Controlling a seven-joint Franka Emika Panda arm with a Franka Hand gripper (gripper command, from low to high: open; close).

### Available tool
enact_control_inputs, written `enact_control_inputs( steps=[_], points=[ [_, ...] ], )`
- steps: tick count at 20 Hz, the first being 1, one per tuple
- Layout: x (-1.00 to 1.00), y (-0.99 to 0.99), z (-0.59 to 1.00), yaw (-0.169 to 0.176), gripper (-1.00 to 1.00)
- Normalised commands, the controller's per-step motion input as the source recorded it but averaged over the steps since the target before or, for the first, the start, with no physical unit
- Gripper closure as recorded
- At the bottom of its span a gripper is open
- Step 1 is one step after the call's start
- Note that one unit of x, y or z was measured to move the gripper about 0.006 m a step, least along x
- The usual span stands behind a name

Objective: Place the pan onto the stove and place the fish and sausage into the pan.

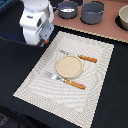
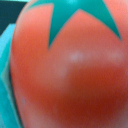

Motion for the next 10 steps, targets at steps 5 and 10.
enact_control_inputs(
  steps=[5,10],
  points=[
    [0.33,0.96,0.78,0.0,1.0],
    [0.37,0.93,0.44,0.0,1.0]
  ],
)
